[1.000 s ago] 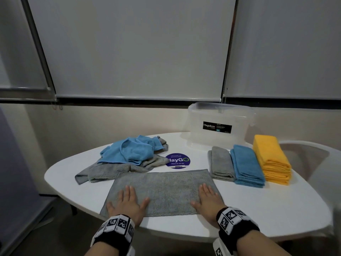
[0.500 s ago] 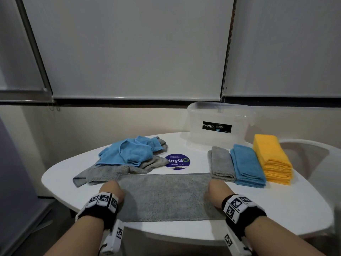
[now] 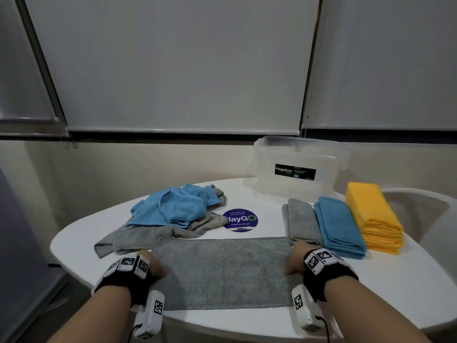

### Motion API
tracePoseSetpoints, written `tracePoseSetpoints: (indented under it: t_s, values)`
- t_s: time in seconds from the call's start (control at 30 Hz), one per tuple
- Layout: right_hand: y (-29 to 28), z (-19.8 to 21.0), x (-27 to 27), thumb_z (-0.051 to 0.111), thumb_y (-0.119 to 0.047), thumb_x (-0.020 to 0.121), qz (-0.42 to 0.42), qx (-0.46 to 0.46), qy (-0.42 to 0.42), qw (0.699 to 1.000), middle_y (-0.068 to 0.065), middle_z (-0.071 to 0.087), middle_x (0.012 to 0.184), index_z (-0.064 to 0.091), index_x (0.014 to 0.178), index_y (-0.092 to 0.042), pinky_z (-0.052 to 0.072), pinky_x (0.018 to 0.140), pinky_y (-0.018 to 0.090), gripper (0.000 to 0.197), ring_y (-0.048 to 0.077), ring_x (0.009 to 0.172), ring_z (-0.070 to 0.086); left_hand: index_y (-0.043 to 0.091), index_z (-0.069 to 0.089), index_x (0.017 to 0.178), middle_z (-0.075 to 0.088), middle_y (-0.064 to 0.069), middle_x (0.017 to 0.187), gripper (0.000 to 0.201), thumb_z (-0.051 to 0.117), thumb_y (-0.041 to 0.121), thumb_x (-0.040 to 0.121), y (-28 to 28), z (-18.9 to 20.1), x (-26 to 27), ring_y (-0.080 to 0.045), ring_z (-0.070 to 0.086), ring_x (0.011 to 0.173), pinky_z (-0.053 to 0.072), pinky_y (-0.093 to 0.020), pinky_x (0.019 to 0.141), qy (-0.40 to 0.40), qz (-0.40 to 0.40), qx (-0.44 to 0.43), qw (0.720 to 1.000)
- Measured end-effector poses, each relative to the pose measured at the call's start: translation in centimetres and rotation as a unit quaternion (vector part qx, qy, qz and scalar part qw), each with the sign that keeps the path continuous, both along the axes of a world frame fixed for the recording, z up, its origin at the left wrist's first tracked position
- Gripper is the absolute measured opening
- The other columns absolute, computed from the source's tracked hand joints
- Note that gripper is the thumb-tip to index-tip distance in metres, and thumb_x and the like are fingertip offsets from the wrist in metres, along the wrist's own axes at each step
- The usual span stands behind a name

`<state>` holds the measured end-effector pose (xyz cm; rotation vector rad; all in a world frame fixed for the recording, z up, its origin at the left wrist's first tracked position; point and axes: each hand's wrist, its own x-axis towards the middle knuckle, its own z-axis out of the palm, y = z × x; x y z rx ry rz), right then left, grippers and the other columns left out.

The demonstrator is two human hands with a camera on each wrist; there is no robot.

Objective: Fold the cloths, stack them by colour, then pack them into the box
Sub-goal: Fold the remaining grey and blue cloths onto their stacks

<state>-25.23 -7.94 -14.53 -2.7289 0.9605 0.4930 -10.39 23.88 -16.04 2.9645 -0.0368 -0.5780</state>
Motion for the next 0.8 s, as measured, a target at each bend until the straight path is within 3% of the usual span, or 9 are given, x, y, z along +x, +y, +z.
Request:
tracePoseSetpoints:
  t_s: [0.13,0.2,0.33,0.4,0.5,0.53,0.63,0.73,0.8]
  values:
    - [-0.5,-0.6,0.1,0.076,-0.037,0.076,-0.021,0.034,-0.019,0.999,0.006,0.063,0.121,0.061,0.119,-0.01,0.045,0.081,0.022,0.053,0.019,0.101,0.059,0.015,0.065,0.11,0.062,-0.002,0.102,0.048,0.07,0.049,0.078,0.7,0.5,-0.3,-0.015,0.054,0.086,0.04,-0.022,0.075,0.009,0.001,-0.041,0.999]
    - [0.0,-0.4,0.0,0.073,-0.035,0.079,-0.018,0.027,-0.023,0.999,0.007,0.063,0.123,0.061,0.12,-0.008,0.045,0.081,0.023,0.05,0.021,0.107,0.06,0.014,0.069,0.099,0.063,-0.001,0.093,0.044,0.073,0.05,0.075,1.3,0.8,0.0,-0.014,0.058,0.078,0.042,-0.022,0.071,0.022,0.026,-0.104,0.994]
    - [0.9,-0.1,0.1,0.065,-0.022,0.083,-0.006,0.042,-0.044,0.998,0.011,0.066,0.116,0.063,0.115,-0.004,0.05,0.08,0.026,0.037,0.023,0.106,0.063,0.012,0.065,0.076,0.065,-0.011,0.086,0.014,0.065,0.023,0.085,2.8,0.4,0.6,-0.019,0.056,0.07,0.045,-0.025,0.068,0.035,0.02,-0.205,0.978]
    - [0.2,-0.2,-0.1,0.07,-0.029,0.077,-0.036,0.091,-0.069,0.993,0.008,0.067,0.105,0.065,0.111,-0.007,0.05,0.074,0.024,0.04,0.021,0.092,0.064,0.013,0.06,0.085,0.06,-0.011,0.08,0.003,0.061,0.01,0.085,3.5,0.0,0.6,-0.021,0.054,0.067,0.045,-0.027,0.065,0.013,0.009,-0.246,0.969]
    - [-1.1,-0.1,-0.5,0.072,-0.035,0.077,-0.078,0.15,-0.085,0.982,0.01,0.065,0.103,0.063,0.095,-0.01,0.052,0.074,0.029,0.032,0.022,0.083,0.061,0.027,0.047,0.112,0.063,-0.008,0.077,0.035,0.06,0.006,0.087,3.8,0.4,-0.1,-0.017,0.057,0.061,0.046,-0.023,0.051,-0.033,-0.03,-0.292,0.955]
    - [-1.6,-0.1,-0.6,0.072,-0.031,0.078,-0.083,0.166,-0.087,0.979,0.012,0.065,0.102,0.061,0.085,-0.01,0.053,0.071,0.031,0.025,0.024,0.083,0.06,0.033,0.046,0.113,0.064,-0.005,0.082,0.039,0.06,0.007,0.088,3.8,0.8,-0.5,-0.014,0.059,0.065,0.048,-0.022,0.054,-0.049,-0.07,-0.281,0.956]
    - [-2.2,0.1,-0.6,0.072,-0.017,0.079,-0.101,0.227,-0.103,0.963,0.02,0.067,0.094,0.058,0.077,-0.006,0.055,0.065,0.034,0.018,0.029,0.077,0.064,0.046,0.055,0.101,0.065,0.007,0.107,0.031,0.064,0.02,0.088,3.2,2.3,-1.2,-0.009,0.062,0.1,0.047,-0.022,0.088,-0.085,-0.155,-0.233,0.956]
    - [-0.4,1.2,-0.3,0.068,-0.005,0.082,-0.097,0.285,-0.178,0.937,0.011,0.054,0.062,0.051,0.079,-0.01,0.042,0.039,0.022,0.019,0.017,0.042,0.049,0.027,0.063,0.119,0.061,0.009,0.118,0.029,0.061,0.023,0.09,0.7,3.9,-2.4,-0.009,0.057,0.111,0.039,-0.02,0.096,-0.106,-0.183,-0.223,0.952]
    - [1.4,1.8,0.4,0.065,-0.004,0.084,-0.048,0.279,-0.211,0.936,0.006,0.051,0.061,0.05,0.089,-0.012,0.037,0.035,0.02,0.017,0.012,0.039,0.045,0.021,0.061,0.124,0.058,0.008,0.122,0.034,0.06,0.022,0.09,-1.7,4.4,-3.1,-0.012,0.056,0.112,0.04,-0.021,0.096,-0.116,-0.196,-0.229,0.946]
